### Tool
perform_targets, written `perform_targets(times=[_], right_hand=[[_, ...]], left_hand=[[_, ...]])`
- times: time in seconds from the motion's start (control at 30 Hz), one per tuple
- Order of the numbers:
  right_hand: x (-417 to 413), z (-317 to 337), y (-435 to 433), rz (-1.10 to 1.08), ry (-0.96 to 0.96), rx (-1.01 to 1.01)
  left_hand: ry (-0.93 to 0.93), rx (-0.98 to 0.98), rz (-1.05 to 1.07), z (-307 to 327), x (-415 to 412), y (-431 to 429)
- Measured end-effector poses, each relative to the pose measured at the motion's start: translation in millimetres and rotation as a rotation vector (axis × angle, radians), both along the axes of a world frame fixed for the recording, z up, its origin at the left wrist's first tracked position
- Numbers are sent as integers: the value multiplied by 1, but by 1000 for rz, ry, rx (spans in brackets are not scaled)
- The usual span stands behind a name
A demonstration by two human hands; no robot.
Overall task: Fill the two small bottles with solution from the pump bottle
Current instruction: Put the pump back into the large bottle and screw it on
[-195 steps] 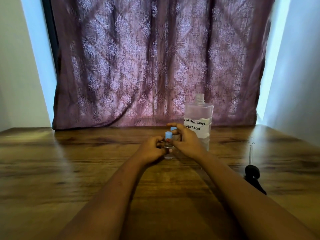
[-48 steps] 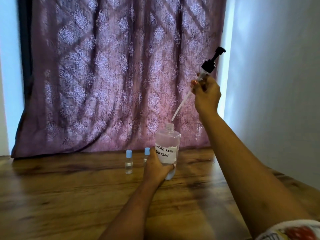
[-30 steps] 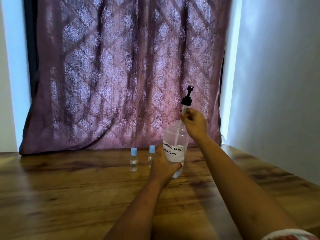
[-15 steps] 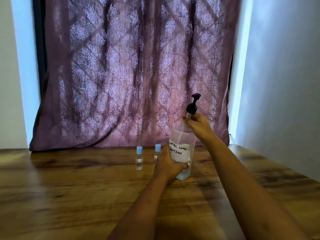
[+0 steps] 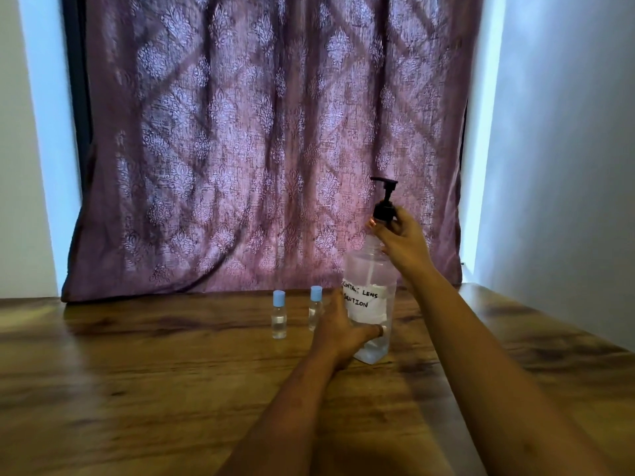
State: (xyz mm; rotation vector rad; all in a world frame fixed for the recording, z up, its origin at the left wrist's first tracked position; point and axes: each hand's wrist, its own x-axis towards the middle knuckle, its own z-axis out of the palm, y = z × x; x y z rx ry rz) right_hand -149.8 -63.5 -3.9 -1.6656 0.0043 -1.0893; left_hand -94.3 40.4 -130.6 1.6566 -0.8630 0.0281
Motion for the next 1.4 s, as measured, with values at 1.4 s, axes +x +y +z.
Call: perform_targets(times=[1.4], right_hand=[[1,-30,7,-29,20,-132]], left_hand=[[117,-159,-79,-1,8,-9]])
